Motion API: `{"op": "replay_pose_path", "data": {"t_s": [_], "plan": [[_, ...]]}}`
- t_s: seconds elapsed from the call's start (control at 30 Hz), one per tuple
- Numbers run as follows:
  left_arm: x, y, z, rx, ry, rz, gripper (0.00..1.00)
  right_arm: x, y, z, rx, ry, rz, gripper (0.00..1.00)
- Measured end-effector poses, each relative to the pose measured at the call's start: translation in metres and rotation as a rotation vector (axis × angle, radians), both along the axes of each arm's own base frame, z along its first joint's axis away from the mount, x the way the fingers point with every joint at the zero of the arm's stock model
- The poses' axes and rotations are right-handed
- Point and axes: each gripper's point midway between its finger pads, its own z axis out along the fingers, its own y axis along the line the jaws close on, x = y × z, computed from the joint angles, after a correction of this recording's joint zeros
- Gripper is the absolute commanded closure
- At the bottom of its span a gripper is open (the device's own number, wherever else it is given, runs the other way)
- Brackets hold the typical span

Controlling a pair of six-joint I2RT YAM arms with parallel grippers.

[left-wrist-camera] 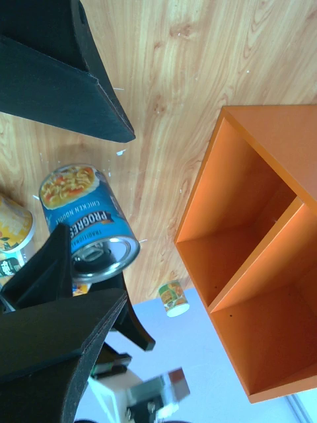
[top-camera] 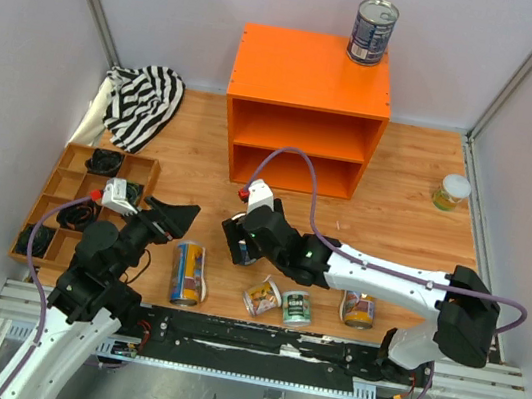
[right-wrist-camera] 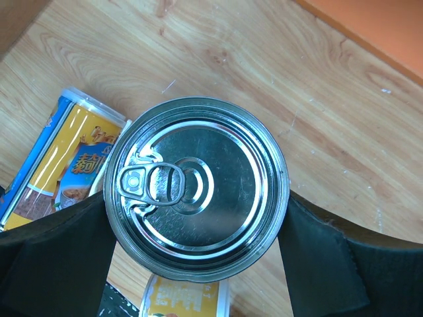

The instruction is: Place and organize the canned foods onto the counter

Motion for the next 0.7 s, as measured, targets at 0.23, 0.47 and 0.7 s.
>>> {"op": "replay_pose_path", "data": {"t_s": [0.23,0.47,0.7], "plan": [[0.001,-0.001,-0.008,0.003,0.015,0.0,0.03,0.003,-0.016,0.047,0.057,-0.095,-0.005,0.99],[0.002,-0.001,-0.014,0.005,0.027,0.001,0.03,0.006,-0.036,0.094,0.082,-0.236,-0.013,0.99],[0.004,-0.002,-0.016,0.007,0.033,0.001,0.03,-0.005,-0.035,0.103,0.0,-0.344,0.048,0.99]]}}
